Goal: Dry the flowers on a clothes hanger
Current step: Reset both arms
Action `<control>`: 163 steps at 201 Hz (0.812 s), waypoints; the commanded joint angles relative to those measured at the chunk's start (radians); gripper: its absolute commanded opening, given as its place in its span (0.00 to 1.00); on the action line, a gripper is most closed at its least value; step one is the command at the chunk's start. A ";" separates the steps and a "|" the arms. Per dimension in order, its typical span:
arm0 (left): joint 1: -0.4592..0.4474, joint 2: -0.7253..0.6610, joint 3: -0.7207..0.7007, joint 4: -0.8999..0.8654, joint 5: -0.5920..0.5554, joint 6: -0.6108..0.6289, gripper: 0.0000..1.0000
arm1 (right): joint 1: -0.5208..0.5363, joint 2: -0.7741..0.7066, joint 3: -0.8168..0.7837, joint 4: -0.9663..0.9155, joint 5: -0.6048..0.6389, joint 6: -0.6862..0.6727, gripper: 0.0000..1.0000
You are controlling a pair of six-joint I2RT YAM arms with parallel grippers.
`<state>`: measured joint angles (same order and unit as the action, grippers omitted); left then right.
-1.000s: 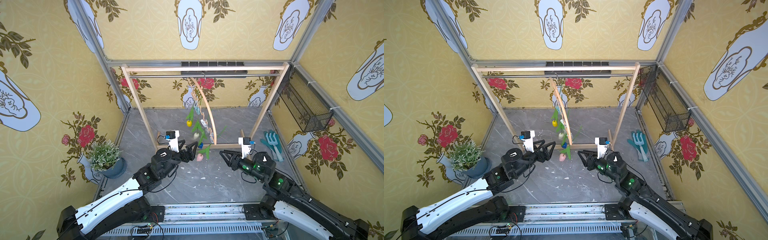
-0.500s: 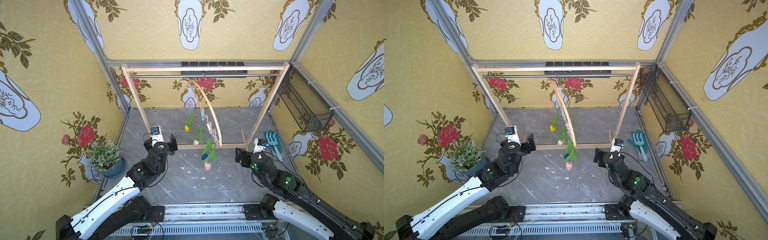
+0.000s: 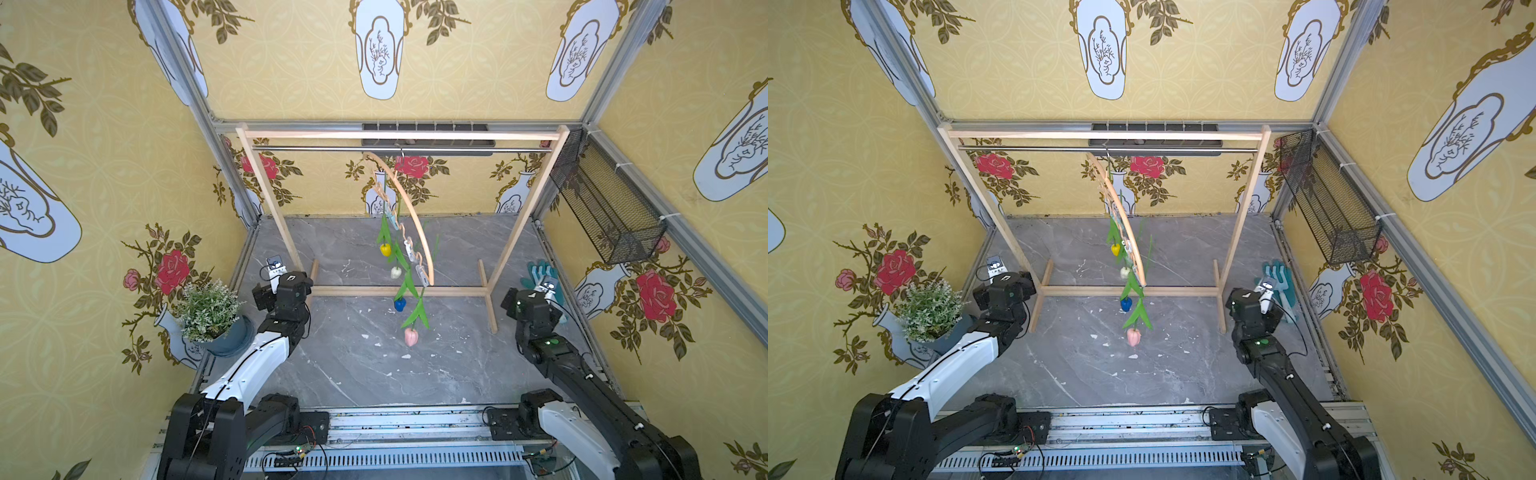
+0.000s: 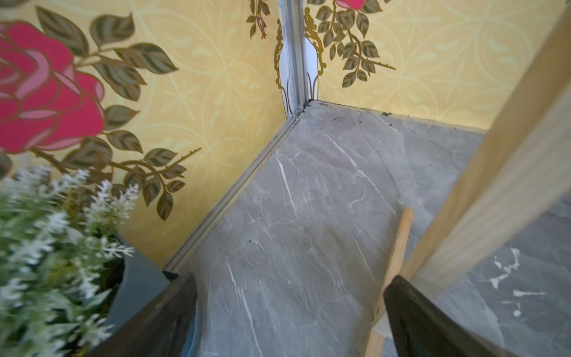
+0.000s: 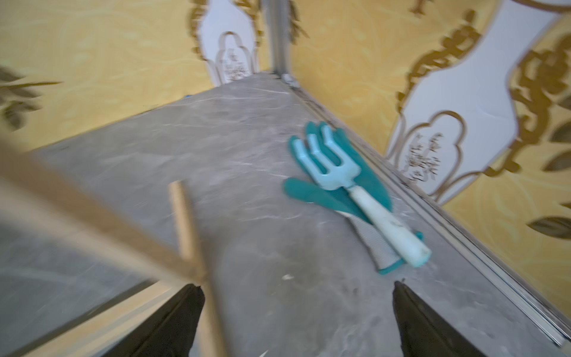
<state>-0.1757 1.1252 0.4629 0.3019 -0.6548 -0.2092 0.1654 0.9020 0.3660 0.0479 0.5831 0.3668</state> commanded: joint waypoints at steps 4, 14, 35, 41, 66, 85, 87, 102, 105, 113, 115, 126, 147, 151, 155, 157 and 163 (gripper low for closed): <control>0.017 0.035 -0.086 0.312 0.052 0.038 1.00 | -0.164 0.081 -0.048 0.188 -0.081 0.017 0.98; 0.019 0.041 -0.102 0.342 0.070 0.030 1.00 | -0.194 0.121 -0.077 0.265 -0.060 0.004 0.97; 0.024 0.103 -0.145 0.463 0.104 0.036 1.00 | -0.217 0.226 -0.125 0.495 -0.085 -0.072 0.98; 0.024 0.136 -0.155 0.522 0.096 0.050 1.00 | -0.217 0.259 -0.130 0.547 -0.116 -0.091 0.97; 0.013 0.103 -0.155 0.569 0.035 0.097 1.00 | -0.219 0.388 -0.119 0.731 -0.294 -0.176 0.98; 0.024 -0.005 -0.135 0.441 0.016 0.170 1.00 | -0.232 0.497 -0.102 0.814 -0.392 -0.225 0.98; 0.026 -0.012 -0.131 0.424 0.012 0.174 1.00 | -0.232 0.501 -0.103 0.820 -0.393 -0.229 0.98; 0.057 -0.039 -0.141 0.364 0.039 0.212 1.00 | -0.242 0.489 -0.097 0.781 -0.440 -0.223 0.98; 0.063 -0.038 -0.151 0.367 0.042 0.211 1.00 | -0.247 0.488 -0.108 0.805 -0.452 -0.223 0.97; 0.076 -0.039 -0.153 0.359 0.042 0.191 1.00 | -0.253 0.489 -0.142 0.865 -0.491 -0.232 0.97; 0.077 -0.041 -0.148 0.339 0.046 0.179 1.00 | -0.254 0.488 -0.150 0.876 -0.503 -0.237 0.97; 0.097 -0.043 -0.144 0.267 0.135 0.163 1.00 | -0.249 0.543 -0.223 1.086 -0.481 -0.259 0.97; 0.082 0.060 -0.244 0.499 0.052 0.145 1.00 | -0.243 0.524 -0.213 1.028 -0.470 -0.246 0.97; 0.081 0.081 -0.242 0.521 0.037 0.146 1.00 | -0.242 0.541 -0.218 1.061 -0.466 -0.256 0.97; 0.081 0.099 -0.236 0.520 0.043 0.149 1.00 | -0.237 0.540 -0.217 1.051 -0.458 -0.261 0.97; 0.080 0.108 -0.237 0.527 0.050 0.156 1.00 | -0.236 0.534 -0.214 1.037 -0.455 -0.258 0.97; 0.077 0.134 -0.241 0.581 0.085 0.182 0.99 | -0.236 0.513 -0.208 0.986 -0.458 -0.245 0.97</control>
<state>-0.0906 1.1839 0.2428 0.7162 -0.5797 -0.0540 -0.0753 1.4307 0.1574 0.9554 0.1368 0.1326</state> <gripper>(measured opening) 0.996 0.976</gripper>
